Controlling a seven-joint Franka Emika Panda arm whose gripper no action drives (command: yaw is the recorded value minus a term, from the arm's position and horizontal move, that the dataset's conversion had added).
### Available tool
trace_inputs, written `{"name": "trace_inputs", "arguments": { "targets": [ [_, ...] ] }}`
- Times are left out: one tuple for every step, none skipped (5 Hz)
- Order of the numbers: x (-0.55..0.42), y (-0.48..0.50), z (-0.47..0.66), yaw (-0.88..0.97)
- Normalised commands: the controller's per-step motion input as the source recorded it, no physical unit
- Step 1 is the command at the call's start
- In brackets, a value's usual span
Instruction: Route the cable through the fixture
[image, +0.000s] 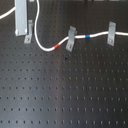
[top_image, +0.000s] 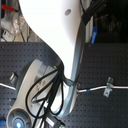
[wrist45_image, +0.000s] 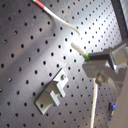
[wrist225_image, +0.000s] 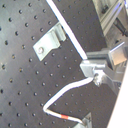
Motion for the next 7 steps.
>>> {"name": "trace_inputs", "arguments": {
  "targets": [
    [-0.002,0.013,0.0,0.0],
    [-0.058,-0.008,0.19,-0.34],
    [-0.323,-0.069,0.32,-0.52],
    [-0.418,-0.125,0.4,-0.48],
    [-0.414,-0.172,0.41,-0.46],
    [-0.357,-0.096,0.34,-0.47],
    [-0.259,0.07,0.15,-0.38]
  ]
}}
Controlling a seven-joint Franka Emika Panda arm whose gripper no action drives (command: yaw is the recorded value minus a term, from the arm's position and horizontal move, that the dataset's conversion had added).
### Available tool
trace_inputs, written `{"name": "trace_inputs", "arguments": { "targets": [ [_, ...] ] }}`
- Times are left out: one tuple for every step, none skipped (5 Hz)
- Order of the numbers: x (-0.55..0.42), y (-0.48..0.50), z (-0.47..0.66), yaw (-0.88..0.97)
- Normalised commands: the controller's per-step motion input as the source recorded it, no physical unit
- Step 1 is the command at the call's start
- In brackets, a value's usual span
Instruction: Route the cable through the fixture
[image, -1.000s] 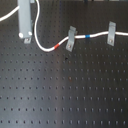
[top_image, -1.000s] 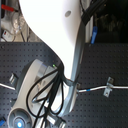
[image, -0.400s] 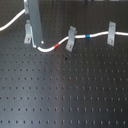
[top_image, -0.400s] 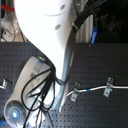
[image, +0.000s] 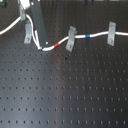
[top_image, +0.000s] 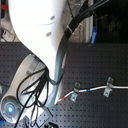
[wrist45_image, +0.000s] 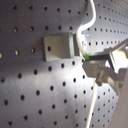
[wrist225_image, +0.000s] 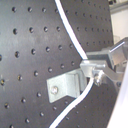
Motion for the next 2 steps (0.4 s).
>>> {"name": "trace_inputs", "arguments": {
  "targets": [
    [-0.149,0.342,0.08,-0.05],
    [0.047,0.208,0.04,0.0]
  ]
}}
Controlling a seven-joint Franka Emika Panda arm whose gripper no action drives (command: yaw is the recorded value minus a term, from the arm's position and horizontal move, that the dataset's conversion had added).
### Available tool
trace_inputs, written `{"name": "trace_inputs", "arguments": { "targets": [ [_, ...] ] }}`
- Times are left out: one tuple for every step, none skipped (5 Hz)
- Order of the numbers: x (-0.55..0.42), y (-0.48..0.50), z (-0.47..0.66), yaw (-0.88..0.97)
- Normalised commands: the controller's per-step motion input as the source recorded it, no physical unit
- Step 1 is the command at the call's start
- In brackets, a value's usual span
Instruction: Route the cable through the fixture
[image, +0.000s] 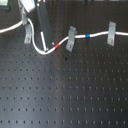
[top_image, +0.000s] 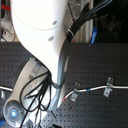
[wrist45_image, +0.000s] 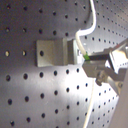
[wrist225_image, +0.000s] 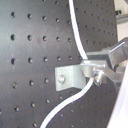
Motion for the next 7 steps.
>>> {"name": "trace_inputs", "arguments": {
  "targets": [
    [0.0,0.0,-0.01,-0.26],
    [-0.001,-0.002,-0.02,-0.53],
    [-0.056,-0.065,0.0,-0.56],
    [-0.083,-0.12,0.0,-0.59],
    [-0.087,-0.155,0.0,-0.52],
    [-0.106,-0.246,0.0,-0.43],
    [-0.027,-0.036,0.0,-0.09]
  ]
}}
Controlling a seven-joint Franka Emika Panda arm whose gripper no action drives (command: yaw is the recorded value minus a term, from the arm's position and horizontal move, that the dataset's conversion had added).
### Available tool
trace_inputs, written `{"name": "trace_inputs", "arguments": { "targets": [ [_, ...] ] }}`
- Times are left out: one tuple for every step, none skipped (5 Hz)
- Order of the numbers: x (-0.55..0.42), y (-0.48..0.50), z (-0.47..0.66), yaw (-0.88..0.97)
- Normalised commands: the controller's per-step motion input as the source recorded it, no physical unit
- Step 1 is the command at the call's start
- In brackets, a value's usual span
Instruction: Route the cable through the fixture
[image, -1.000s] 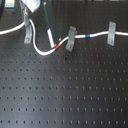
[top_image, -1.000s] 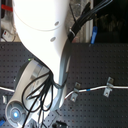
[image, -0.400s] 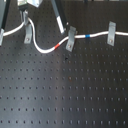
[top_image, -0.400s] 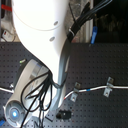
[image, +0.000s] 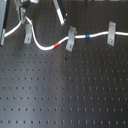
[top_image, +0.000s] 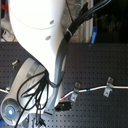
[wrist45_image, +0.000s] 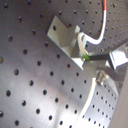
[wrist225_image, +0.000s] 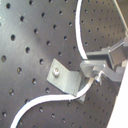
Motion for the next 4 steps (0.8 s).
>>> {"name": "trace_inputs", "arguments": {
  "targets": [
    [-0.068,-0.024,0.19,-0.01],
    [-0.16,-0.046,0.25,0.0],
    [-0.154,-0.112,0.13,0.0],
    [-0.185,-0.163,0.13,0.01]
  ]
}}
